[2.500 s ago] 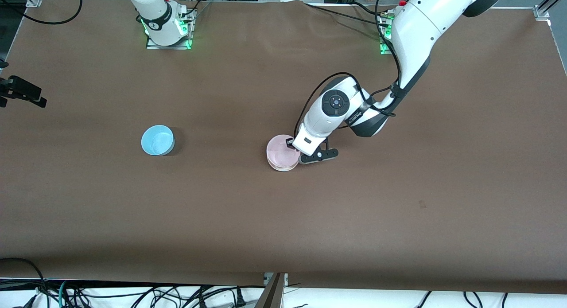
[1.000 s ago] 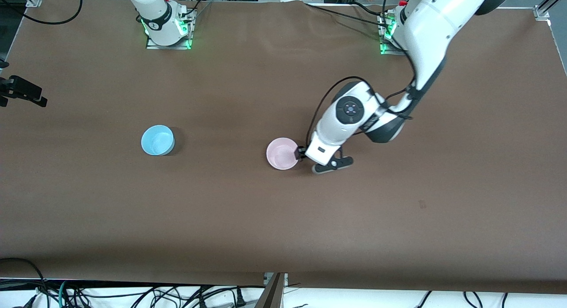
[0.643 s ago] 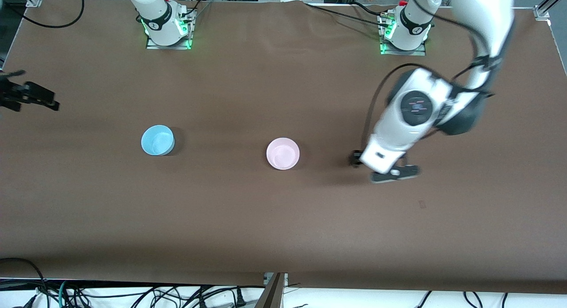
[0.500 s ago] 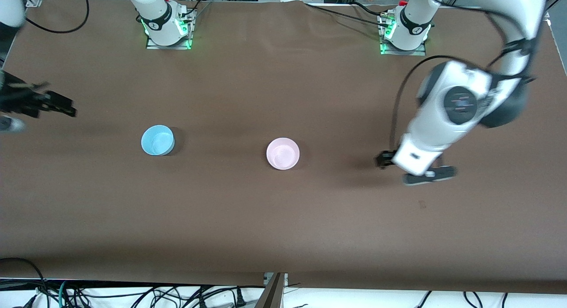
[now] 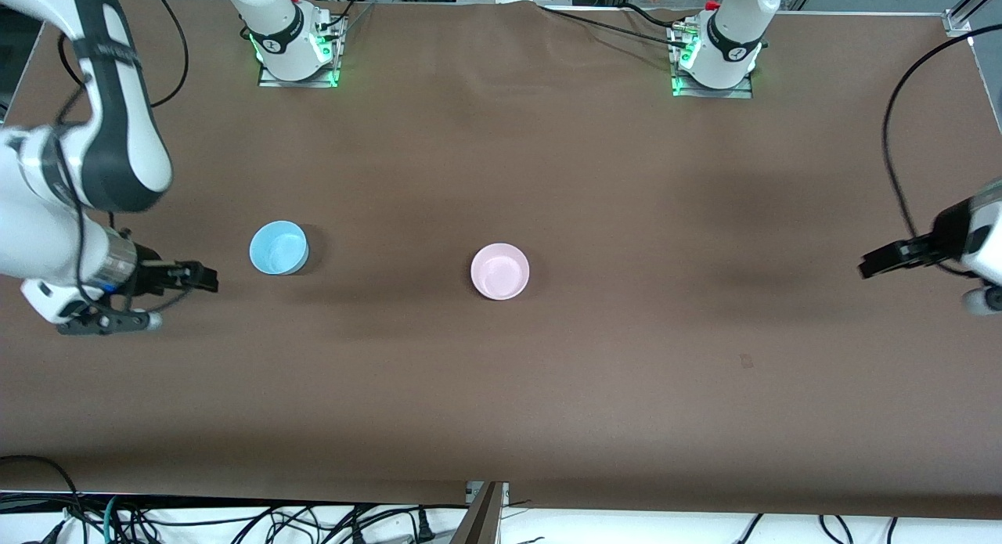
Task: Stack pink and blue bowls on white bowl
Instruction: 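Lower the right gripper and grasp the light blue bowl rim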
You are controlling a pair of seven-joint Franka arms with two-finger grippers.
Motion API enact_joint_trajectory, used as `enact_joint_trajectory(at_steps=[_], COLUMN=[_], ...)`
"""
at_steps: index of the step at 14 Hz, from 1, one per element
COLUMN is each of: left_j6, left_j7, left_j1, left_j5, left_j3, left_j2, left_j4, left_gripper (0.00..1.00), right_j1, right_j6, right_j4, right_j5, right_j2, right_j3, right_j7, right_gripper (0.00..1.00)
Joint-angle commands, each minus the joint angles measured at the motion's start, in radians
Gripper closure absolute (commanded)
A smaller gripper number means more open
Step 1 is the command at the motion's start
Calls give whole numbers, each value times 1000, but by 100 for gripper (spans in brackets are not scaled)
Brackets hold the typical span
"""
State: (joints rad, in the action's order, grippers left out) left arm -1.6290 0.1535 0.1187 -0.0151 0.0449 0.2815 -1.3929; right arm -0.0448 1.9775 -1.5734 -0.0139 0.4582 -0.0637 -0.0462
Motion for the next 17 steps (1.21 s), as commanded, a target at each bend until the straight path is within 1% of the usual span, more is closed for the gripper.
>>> enact_joint_trajectory(at_steps=[1,3,4,6,11,14,17], left_j6=[105,144,159,185,204,207,207], left_j7=[-32,-32,-31,-32,-31,-31,-32], left_j1=[25,27,27,16,13,13,24], left_j5=[9,10,6,-5,3,1,4], left_j3=[-2,-2,4,9,10,10,7], left_j2=[-50,-68,-67,-58,-56,-56,-56], left_j4=[25,37,52,54,54,55,60], left_gripper=[0,0,0,0,0,0,0], right_j1=[5,6,6,8,13,13,13], right_j6=[59,99,116,148,184,291,362], right_j4=[7,-63,-98,-146,-295,-437,-519], right_j5=[5,2,0,0,-3,-4,-8], right_j2=[75,76,68,63,-22,-81,-105], right_j3=[2,2,2,2,2,2,2], right_j7=[8,61,75,75,77,75,69], right_gripper=[1,1,1,1,1,1,1])
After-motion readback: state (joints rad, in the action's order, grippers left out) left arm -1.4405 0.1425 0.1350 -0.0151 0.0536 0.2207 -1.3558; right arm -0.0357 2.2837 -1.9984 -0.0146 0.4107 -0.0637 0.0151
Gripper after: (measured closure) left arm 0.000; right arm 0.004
